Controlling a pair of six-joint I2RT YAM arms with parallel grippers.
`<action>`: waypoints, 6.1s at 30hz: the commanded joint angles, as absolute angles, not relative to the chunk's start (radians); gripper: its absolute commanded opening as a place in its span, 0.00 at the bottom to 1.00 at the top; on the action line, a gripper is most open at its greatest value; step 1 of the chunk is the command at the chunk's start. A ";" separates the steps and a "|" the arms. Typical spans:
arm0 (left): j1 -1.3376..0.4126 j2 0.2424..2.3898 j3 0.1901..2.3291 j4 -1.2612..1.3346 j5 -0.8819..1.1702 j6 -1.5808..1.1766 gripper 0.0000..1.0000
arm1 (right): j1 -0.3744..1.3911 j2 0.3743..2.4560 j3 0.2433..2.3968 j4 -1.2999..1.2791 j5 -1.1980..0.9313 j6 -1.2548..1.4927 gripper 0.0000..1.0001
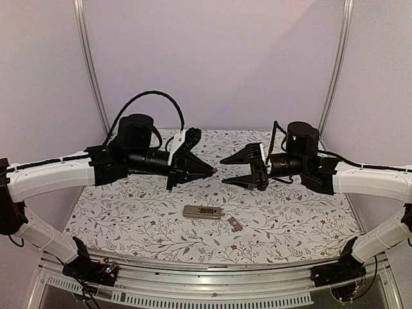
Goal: Load the batteries into the remote control
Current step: Pass from the left arm to the right, then pass from the right arm to the left
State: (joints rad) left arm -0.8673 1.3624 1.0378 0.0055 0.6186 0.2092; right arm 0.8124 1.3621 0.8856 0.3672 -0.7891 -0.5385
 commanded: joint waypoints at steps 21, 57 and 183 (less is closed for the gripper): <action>-1.044 1.342 0.951 0.376 0.066 0.489 0.00 | 0.772 1.389 1.186 0.092 -0.606 0.245 0.53; -1.068 1.400 0.971 0.392 -0.082 0.521 0.00 | 0.807 1.435 1.163 0.047 -0.606 0.327 0.02; -1.026 1.347 0.955 0.769 0.303 0.522 0.00 | 0.742 1.324 1.041 0.630 -0.836 0.588 0.00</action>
